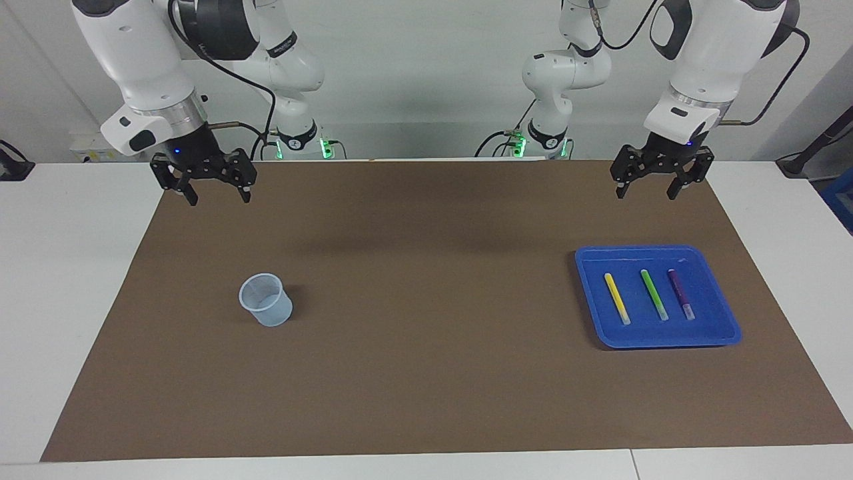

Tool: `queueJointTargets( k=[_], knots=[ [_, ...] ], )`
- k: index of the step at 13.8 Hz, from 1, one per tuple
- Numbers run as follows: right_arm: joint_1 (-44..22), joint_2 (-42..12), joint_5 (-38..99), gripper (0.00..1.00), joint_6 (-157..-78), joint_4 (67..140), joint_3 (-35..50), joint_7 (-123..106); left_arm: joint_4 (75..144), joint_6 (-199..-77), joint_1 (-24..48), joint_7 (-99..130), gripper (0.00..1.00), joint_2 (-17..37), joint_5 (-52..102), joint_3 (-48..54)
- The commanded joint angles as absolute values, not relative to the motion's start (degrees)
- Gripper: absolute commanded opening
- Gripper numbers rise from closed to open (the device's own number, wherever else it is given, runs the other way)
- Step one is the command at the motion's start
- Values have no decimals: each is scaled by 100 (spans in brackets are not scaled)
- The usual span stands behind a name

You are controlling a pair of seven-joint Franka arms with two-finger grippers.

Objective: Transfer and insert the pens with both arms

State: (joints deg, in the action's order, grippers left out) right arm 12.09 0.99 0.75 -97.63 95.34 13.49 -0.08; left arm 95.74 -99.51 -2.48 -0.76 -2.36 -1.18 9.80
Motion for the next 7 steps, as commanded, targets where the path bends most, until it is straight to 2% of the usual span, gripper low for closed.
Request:
queueJointTargets(
  k=[1, 7],
  knots=[
    [1248, 211, 88, 100, -9756, 9650, 1371, -70, 9659, -10028, -211, -123, 100, -316, -167, 958],
    [1239, 211, 79, 100, -9782, 9650, 1371, -88, 9755, -10273, -220, -141, 100, -334, -167, 958]
  ],
)
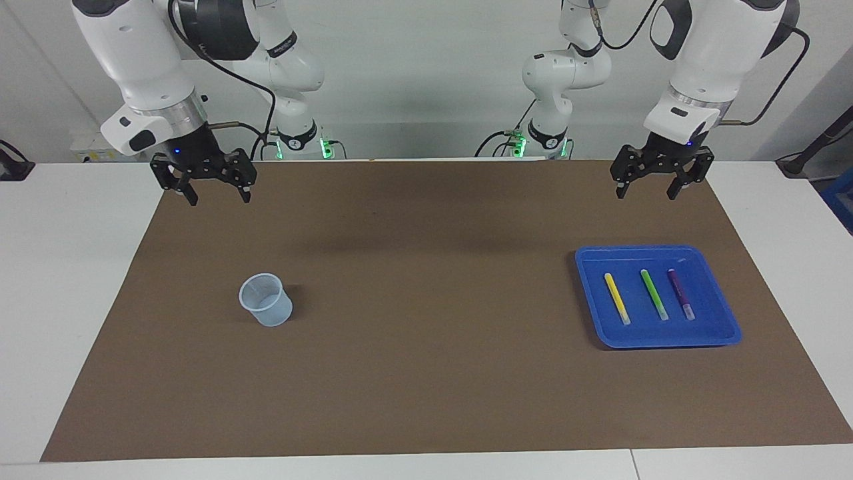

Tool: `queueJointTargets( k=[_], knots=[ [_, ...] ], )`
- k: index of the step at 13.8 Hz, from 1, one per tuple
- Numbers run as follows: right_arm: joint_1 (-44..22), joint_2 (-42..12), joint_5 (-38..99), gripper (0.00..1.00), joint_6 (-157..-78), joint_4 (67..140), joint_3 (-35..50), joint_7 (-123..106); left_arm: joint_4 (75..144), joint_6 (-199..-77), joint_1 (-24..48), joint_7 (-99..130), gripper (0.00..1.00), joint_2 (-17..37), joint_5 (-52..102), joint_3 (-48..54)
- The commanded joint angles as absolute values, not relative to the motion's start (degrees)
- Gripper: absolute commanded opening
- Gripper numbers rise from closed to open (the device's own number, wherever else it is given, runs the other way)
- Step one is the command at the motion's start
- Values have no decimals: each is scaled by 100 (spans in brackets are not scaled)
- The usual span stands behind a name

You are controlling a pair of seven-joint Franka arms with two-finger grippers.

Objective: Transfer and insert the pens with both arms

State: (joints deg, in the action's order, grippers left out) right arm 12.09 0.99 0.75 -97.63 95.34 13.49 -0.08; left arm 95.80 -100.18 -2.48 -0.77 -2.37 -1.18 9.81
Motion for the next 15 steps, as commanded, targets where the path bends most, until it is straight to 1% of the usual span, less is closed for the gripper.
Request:
queueJointTargets(
  k=[1, 4, 11, 12, 13, 15],
  knots=[
    [1248, 211, 79, 100, -9782, 9642, 1371, -97, 9825, -10414, -255, -236, 100, -351, -167, 958],
    [1248, 211, 79, 100, -9782, 9650, 1371, -88, 9932, -10442, -273, -1054, 100, -395, -167, 949],
    [1248, 211, 88, 100, -9782, 9650, 1371, -88, 10037, -10380, -351, -1055, 100, -448, -158, 923],
    [1248, 211, 88, 100, -9782, 9650, 1371, -88, 10055, -10441, -395, -1072, 90, -440, -141, 923],
    [1248, 211, 88, 100, -9782, 9650, 1362, -88, 10063, -10511, -413, -1081, 87, -387, -10, 905],
    [1248, 211, 79, 100, -9782, 9650, 1371, -88, 10029, -10652, -623, -1168, 90, -195, 211, 914]
  ],
)
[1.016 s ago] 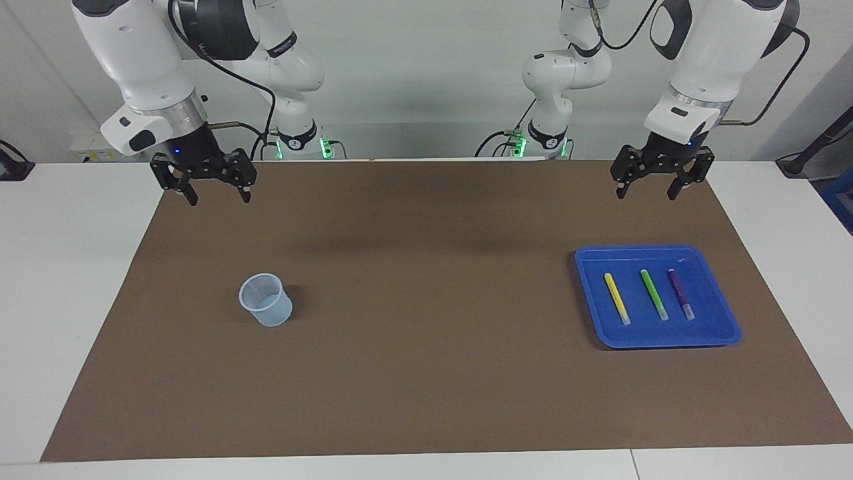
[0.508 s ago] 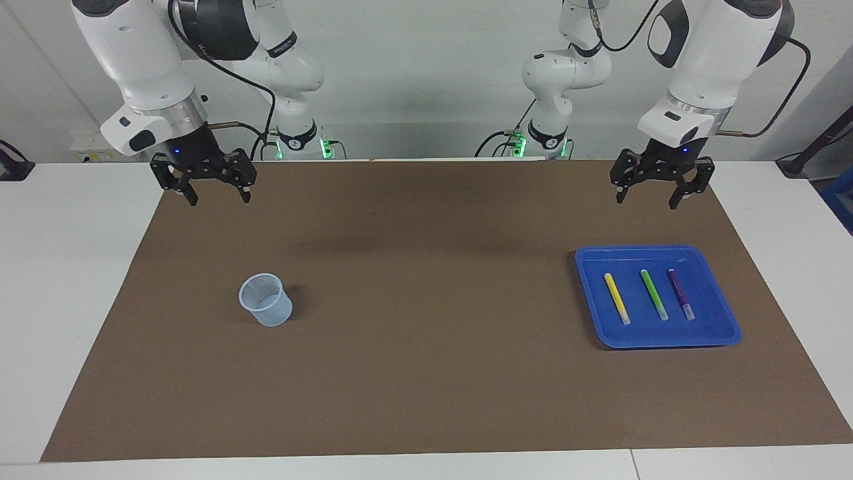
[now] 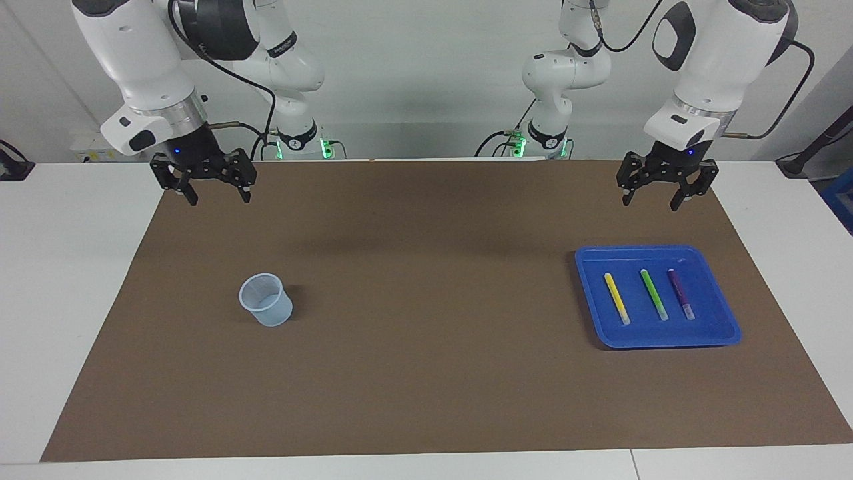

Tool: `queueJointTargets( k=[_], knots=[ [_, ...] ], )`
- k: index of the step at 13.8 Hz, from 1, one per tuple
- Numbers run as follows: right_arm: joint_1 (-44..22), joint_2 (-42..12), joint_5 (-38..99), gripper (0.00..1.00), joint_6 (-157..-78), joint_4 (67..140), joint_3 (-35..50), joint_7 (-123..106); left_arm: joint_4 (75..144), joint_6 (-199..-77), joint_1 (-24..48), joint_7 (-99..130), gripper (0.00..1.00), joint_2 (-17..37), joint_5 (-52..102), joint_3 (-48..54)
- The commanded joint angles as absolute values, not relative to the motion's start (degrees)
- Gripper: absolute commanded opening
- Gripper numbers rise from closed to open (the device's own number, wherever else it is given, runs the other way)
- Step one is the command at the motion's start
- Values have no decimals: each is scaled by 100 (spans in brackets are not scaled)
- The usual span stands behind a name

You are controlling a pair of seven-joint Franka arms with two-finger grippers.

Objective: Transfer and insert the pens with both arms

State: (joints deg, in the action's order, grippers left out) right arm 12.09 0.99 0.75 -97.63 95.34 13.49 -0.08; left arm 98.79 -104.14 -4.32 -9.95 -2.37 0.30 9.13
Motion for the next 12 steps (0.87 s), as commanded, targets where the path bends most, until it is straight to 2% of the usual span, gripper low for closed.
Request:
queueJointTargets(
  k=[1, 6, 12],
  knots=[
    [1248, 211, 88, 100, -9782, 9650, 1371, -88, 10002, -10661, -659, -1204, 91, -106, 237, 914],
    [1248, 220, 79, 100, -9738, 9642, 1362, -106, 9747, -10485, -694, -1187, 92, 342, 228, 914],
    [1239, 352, 79, 100, -9729, 9650, 1371, -123, 9870, -11197, -668, -1178, 92, 993, 237, 897]
  ],
)
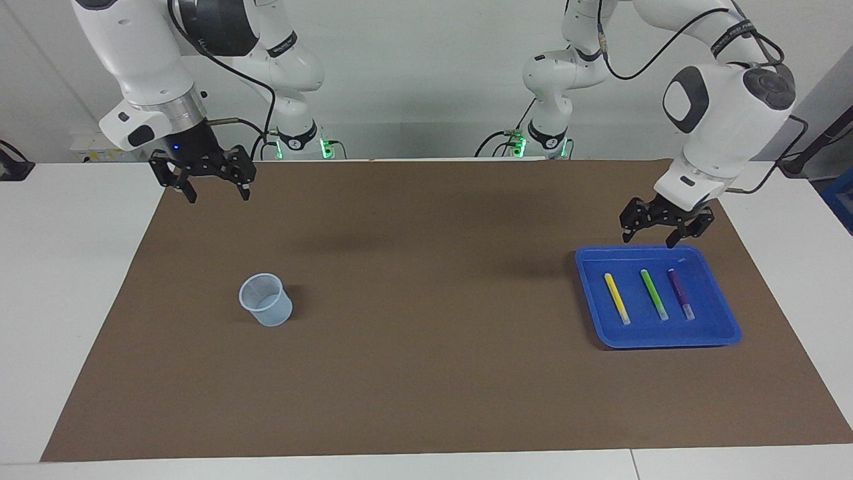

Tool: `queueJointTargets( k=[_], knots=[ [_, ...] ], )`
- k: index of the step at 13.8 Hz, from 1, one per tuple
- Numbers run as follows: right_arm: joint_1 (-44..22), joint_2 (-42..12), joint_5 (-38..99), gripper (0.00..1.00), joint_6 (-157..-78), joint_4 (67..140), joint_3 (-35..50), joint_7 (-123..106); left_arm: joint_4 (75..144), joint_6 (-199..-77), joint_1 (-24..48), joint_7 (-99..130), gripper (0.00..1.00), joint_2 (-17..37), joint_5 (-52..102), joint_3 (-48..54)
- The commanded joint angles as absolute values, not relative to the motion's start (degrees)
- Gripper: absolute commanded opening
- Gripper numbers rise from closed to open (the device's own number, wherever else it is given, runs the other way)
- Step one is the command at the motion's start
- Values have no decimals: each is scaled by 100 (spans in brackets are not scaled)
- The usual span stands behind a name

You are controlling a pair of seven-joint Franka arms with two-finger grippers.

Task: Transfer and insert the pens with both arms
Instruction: 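Lower the left gripper onto the yellow pen in the tray and grasp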

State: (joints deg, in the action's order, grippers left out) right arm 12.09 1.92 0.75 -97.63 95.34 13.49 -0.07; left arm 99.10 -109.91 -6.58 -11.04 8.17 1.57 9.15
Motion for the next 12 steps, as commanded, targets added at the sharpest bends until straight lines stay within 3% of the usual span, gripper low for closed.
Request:
queueJointTargets(
  k=[1, 8, 12],
  knots=[
    [1213, 352, 79, 100, -9747, 9650, 1371, -123, 9879, -11276, -685, -1169, 91, 1063, 229, 888],
    [1143, 352, 79, 100, -9809, 9650, 1371, -97, 9537, -11839, -940, -1195, 91, 2274, -44, 888],
    [1143, 360, 79, 100, -9835, 9711, 1371, -105, 9535, -11979, -932, -1178, 90, 2443, 9, 888]
  ],
)
